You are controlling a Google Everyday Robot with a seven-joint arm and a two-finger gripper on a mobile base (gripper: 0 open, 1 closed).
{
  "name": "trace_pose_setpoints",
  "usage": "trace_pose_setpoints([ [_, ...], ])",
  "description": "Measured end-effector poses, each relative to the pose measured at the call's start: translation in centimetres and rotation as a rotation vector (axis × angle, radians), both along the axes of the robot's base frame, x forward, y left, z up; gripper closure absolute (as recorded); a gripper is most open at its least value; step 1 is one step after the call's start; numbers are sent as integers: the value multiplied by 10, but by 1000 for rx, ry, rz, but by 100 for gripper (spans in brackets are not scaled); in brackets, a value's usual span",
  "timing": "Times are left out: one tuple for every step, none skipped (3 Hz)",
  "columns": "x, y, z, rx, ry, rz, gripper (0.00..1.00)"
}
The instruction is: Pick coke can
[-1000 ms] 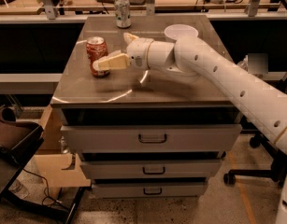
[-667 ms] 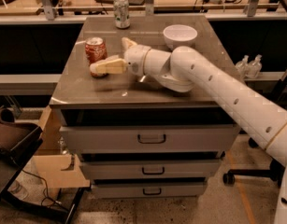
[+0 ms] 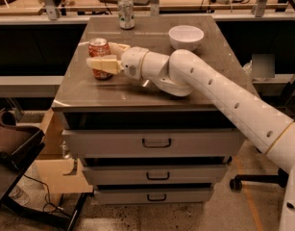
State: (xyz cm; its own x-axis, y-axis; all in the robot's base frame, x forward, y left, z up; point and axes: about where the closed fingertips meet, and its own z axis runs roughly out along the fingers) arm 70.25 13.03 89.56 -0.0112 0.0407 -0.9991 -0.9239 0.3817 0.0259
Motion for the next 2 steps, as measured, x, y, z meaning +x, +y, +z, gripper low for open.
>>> trace_pose_setpoints([
  [-1,2,0,0,0,3,59],
  [-2,5,1,1,-1,8,83],
])
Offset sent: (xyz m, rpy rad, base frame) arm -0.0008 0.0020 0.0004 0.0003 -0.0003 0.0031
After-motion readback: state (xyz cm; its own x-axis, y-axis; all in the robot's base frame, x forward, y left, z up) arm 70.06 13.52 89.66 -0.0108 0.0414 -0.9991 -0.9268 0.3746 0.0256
